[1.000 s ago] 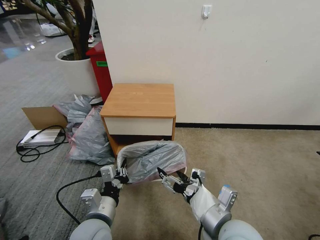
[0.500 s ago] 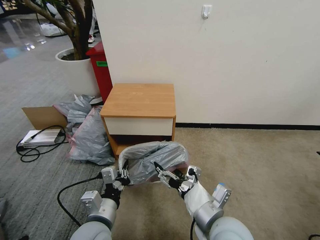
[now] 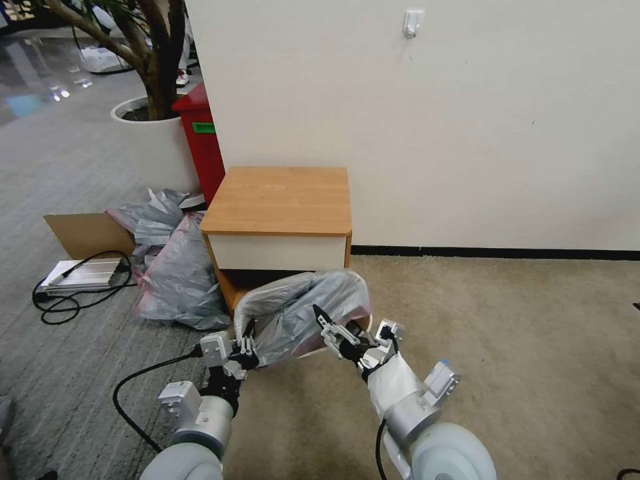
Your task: Pick up the garbage bag from the table and place it over the trash can.
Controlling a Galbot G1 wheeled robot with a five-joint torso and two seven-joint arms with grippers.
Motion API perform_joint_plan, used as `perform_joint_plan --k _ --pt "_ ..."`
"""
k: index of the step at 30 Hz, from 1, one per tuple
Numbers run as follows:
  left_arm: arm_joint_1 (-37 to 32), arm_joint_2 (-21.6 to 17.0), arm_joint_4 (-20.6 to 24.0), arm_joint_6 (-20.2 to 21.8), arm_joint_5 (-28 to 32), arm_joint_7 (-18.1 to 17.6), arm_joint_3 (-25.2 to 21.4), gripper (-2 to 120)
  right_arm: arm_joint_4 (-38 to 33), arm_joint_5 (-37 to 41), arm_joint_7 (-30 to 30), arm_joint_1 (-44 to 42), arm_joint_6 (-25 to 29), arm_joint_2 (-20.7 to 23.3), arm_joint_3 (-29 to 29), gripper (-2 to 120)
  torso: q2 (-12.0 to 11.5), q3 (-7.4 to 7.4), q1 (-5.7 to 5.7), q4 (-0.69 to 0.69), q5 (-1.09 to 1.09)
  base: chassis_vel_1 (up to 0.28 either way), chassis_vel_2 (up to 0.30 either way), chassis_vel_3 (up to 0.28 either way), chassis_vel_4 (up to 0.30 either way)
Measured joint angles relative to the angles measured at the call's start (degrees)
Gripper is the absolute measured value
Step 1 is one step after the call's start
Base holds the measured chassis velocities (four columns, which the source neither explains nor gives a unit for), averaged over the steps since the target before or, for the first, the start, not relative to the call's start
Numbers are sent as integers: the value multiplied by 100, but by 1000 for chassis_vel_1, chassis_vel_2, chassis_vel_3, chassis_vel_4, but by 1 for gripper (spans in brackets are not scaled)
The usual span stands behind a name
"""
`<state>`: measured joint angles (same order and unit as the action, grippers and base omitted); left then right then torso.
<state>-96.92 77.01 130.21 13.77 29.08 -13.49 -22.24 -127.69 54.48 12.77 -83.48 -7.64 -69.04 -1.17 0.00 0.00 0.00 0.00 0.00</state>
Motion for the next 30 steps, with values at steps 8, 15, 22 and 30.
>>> perform_joint_plan --k 8,15,22,30 --pt "-6 -9 -3 11 5 12 19 4 79 -74 4 58 43 -7 54 35 0 0 0 0 4 0 0 0 0" --pt "3 -4 -33 11 7 4 5 4 97 -148 11 49 110 -12 6 9 0 0 0 0 -1 0 0 0 0" --pt "75 17 -50 26 83 -80 -101 4 97 -275 -8 2 135 -15 27 0 0 0 0 0 0 0 0 0 0" --pt "197 47 -85 139 277 -184 -257 4 91 -493 -168 -58 168 16 31 0 0 0 0 0 0 0 0 0 0"
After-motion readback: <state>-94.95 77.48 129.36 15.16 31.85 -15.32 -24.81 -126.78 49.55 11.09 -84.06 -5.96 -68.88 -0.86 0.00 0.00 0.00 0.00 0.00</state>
